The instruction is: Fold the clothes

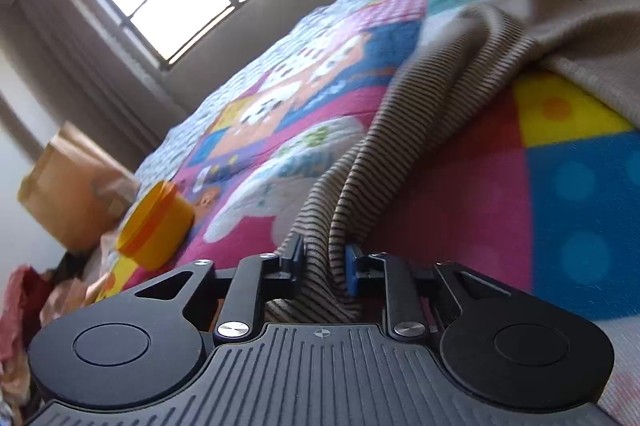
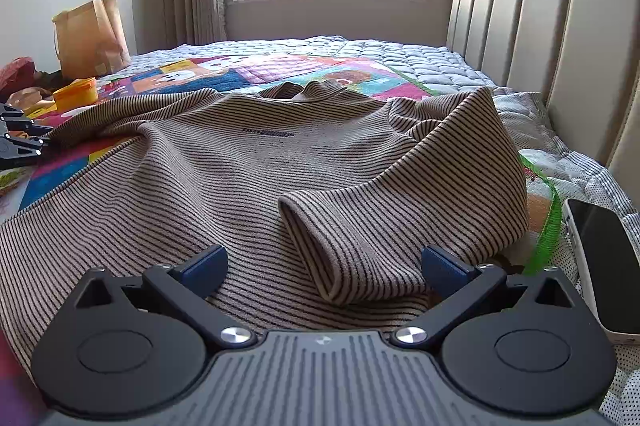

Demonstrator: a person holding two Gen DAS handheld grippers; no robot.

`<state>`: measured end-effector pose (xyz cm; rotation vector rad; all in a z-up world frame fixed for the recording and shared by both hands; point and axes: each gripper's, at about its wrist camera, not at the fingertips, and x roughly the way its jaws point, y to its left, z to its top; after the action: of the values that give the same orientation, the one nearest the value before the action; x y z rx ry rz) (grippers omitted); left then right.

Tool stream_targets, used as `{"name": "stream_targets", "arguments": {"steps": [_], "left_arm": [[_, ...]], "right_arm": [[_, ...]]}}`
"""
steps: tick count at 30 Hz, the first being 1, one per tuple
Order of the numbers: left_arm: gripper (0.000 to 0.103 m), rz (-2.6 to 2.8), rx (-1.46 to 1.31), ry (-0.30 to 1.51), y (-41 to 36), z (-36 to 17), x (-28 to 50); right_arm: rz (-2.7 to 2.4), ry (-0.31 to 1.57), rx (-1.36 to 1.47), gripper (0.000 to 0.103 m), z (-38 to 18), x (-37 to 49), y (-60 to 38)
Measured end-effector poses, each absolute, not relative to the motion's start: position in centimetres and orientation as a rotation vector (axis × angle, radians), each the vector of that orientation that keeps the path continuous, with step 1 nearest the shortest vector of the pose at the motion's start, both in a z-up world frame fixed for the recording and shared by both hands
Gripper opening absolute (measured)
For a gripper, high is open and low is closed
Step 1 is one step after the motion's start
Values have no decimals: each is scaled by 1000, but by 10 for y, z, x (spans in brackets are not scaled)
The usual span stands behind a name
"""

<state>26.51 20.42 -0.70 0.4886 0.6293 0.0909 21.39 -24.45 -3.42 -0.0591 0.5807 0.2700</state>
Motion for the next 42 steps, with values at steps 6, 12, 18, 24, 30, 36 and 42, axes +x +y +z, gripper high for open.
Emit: {"name": "stream_targets", "arguments": {"steps": [6, 12, 18, 24, 30, 36, 42], "left_arm": [[33, 116, 72, 556, 239, 46, 261], [96, 56, -148, 442, 228, 76, 241], [100, -265, -279, 409, 148, 53, 225], [102, -531, -200, 497, 65, -8, 211], [103, -511, -161, 563, 62, -20, 204], [103, -492, -166, 609, 65, -28, 202], [103, -488, -184, 618, 69, -27, 205]], "right_arm": [[285, 608, -81, 103, -33, 219, -243], [296, 588, -276, 103, -14, 204, -223], [248, 503, -323, 103, 3, 189, -222], [208, 496, -361, 85, 5, 192, -219], [211, 613, -375, 31, -21, 226, -222], [-19, 526, -204, 13, 29, 240, -287], [-298, 419, -13, 8, 80, 265, -374]]}}
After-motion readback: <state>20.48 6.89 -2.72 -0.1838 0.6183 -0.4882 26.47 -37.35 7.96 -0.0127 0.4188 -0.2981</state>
